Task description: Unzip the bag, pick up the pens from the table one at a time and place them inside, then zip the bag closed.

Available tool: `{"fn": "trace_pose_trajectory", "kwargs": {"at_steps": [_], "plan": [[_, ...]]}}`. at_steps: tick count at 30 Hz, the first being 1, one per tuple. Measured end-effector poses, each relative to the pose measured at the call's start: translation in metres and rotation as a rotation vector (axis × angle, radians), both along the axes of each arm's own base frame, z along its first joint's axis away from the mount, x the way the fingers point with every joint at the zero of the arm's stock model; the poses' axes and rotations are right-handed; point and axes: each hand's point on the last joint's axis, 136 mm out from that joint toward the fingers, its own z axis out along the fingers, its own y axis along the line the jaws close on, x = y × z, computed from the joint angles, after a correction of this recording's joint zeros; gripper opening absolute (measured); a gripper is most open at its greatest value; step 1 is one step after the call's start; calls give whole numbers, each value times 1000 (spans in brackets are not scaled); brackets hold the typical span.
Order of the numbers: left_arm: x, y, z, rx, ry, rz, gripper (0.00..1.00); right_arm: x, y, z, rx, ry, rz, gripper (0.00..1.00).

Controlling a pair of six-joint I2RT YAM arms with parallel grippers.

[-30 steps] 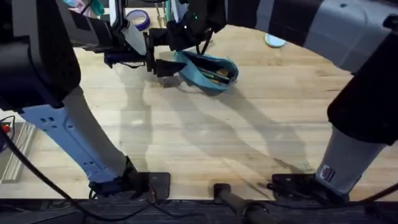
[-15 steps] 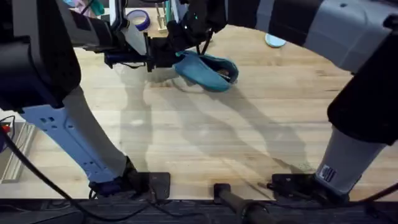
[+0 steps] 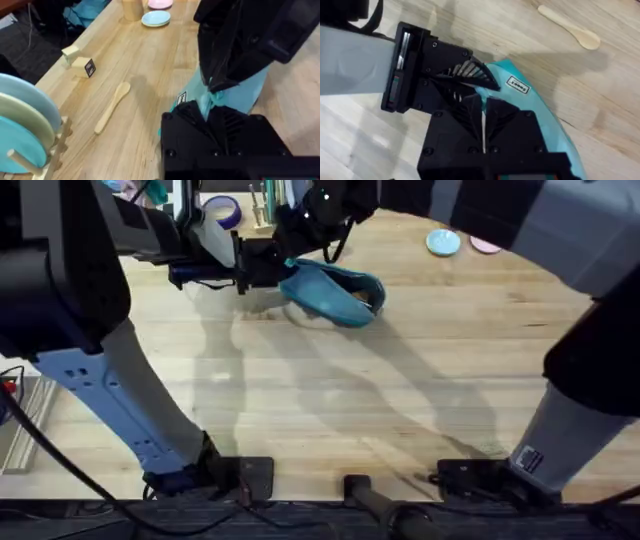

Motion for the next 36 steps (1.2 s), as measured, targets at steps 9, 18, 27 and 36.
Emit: {"fn": "trace_pose_trajectory", "kwargs": {"at_steps": [9, 18, 27, 36], "plan": [[-1, -4, -3, 18, 4, -7, 44, -26, -31, -6, -99, 109, 16, 32], [0, -2, -5, 25, 8, -1, 43, -29, -92, 2, -175, 196, -75, 33], [0, -2, -5, 27, 6, -1, 125, -28, -96, 2, -180, 199, -84, 106], [1, 1, -4, 23, 9, 8, 979, -31, -88, 6, -178, 186, -58, 990]]}}
